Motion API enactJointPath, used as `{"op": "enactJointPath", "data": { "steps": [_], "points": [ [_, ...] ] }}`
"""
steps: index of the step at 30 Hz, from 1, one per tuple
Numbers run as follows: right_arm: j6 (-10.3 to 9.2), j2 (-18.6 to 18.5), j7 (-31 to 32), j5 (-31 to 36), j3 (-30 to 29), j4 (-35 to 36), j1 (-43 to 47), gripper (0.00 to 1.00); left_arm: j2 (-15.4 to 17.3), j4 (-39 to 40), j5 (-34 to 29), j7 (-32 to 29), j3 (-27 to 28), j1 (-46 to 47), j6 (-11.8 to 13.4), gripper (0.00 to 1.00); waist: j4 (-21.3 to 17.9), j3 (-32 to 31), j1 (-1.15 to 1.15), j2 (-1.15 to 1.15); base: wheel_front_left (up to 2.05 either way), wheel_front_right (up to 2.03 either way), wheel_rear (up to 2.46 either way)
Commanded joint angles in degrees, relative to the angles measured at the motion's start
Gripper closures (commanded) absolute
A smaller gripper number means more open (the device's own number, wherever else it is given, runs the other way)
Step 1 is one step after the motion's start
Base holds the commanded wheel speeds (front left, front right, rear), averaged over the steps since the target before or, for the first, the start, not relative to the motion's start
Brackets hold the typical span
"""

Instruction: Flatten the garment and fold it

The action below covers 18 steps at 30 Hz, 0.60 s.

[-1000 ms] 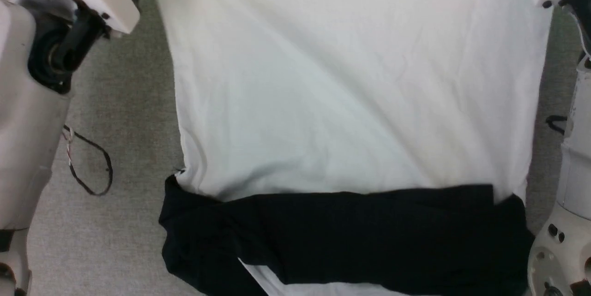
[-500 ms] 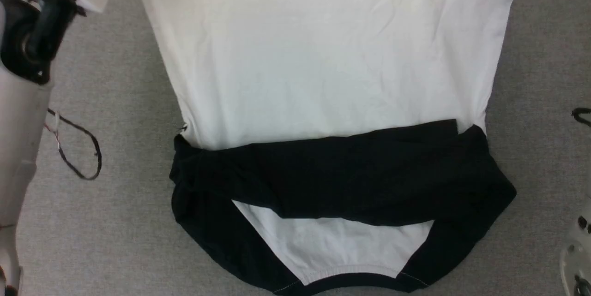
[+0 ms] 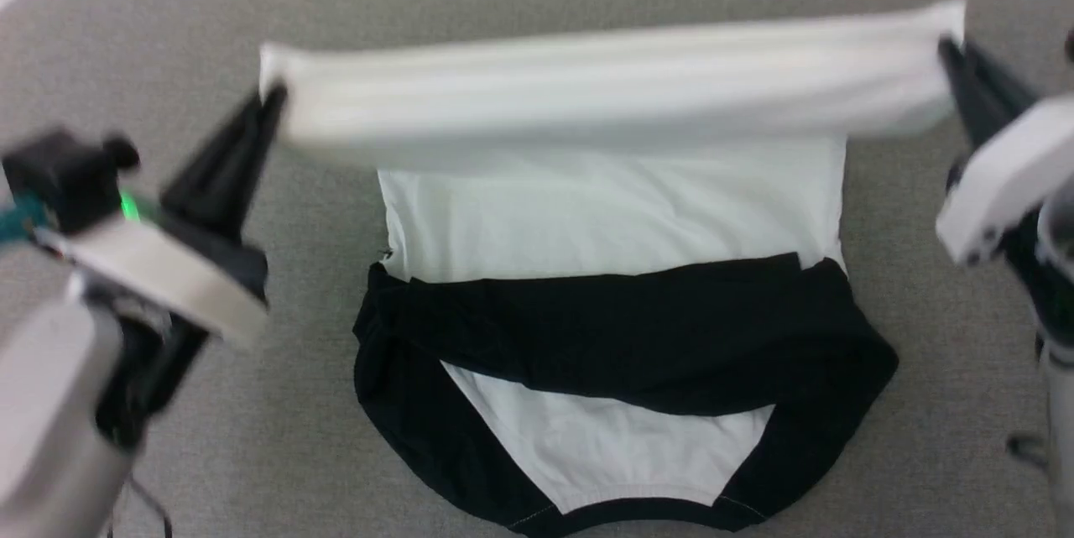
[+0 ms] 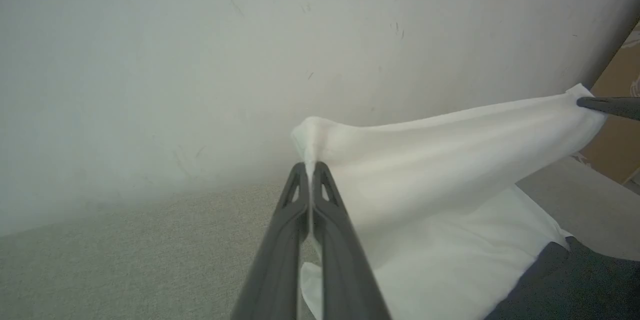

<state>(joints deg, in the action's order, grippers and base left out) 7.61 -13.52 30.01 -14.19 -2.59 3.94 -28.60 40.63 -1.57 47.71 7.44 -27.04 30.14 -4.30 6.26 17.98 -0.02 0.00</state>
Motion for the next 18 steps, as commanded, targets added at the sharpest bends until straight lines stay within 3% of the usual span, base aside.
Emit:
{"op": "enactJointPath", "data": {
  "steps": [1,9,18],
  "points": [
    [-0.12,0.1,0.08,-0.96,-0.9,1.79,4.2,1.0,1.31,2.4,-0.5,1.13,0.07,-4.6,1.52,1.0,0.04,-3.29,0.02,0.0,0.0,0.0,0.0],
    [-0.12,5.86,-1.54,-4.0,-6.29,11.72,26.18,1.0,2.4,14.31,-0.77,5.17,-0.84,-24.0,8.86,1.0,1.33,-6.88,0.02,0.0,0.0,0.0,0.0],
    [-0.12,10.27,-3.42,-4.7,-7.74,16.82,41.66,1.0,1.62,18.52,-0.49,6.51,-2.44,-37.3,13.13,1.0,0.81,-8.64,0.02,0.0,0.0,0.0,0.0]
  ]
}}
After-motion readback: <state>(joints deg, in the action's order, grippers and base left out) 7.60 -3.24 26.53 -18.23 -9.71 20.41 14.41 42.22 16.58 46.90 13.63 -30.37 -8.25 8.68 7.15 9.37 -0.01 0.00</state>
